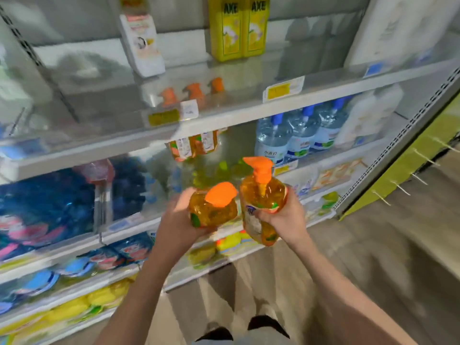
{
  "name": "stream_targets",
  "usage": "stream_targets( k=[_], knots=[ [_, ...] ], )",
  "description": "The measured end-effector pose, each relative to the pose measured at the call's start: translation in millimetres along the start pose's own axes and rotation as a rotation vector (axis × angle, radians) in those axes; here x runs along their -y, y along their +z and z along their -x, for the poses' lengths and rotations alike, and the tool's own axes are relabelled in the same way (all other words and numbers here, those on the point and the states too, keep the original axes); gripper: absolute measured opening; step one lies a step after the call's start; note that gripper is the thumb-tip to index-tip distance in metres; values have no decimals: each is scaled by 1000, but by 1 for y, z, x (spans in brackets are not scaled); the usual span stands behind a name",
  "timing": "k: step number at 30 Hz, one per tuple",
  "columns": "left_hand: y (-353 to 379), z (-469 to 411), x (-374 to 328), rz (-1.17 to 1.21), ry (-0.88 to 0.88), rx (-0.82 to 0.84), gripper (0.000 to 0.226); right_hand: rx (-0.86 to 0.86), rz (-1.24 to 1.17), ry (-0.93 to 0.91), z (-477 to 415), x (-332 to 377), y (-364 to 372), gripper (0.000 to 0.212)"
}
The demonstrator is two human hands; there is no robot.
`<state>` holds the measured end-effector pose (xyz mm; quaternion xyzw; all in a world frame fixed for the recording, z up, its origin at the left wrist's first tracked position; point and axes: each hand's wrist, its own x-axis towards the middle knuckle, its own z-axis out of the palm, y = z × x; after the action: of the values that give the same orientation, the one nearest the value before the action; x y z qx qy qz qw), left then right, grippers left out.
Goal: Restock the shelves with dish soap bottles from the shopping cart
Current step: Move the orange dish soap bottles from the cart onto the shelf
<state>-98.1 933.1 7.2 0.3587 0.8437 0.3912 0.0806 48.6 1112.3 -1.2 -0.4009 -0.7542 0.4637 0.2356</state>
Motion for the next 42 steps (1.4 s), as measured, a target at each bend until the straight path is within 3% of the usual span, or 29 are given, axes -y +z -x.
stream_targets(
  k=[9,16,27,32,36,39,42],
  knots=[
    [23,-72,-6,11,-48,-311,85,224,-65,-252,-127,12,23,67],
    [48,-120,43,71,-135,-379,87,264,-170,-365,-184,-7,83,75],
    [53,-175,92,102,-281,-364,89,266,-249,-231,-247,-46,117,75],
    [51,-199,102,115,-210,-267,85,338,-233,-202,-272,-47,116,83],
    [57,-208,107,198,-129,-239,83,392,-232,-227,-277,-46,115,77],
    [78,-207,118,258,-171,-286,84,229,-137,-286,-268,-53,122,76],
    [105,-205,137,277,-243,-329,79,8,106,-365,-258,-69,138,78]
  ],
)
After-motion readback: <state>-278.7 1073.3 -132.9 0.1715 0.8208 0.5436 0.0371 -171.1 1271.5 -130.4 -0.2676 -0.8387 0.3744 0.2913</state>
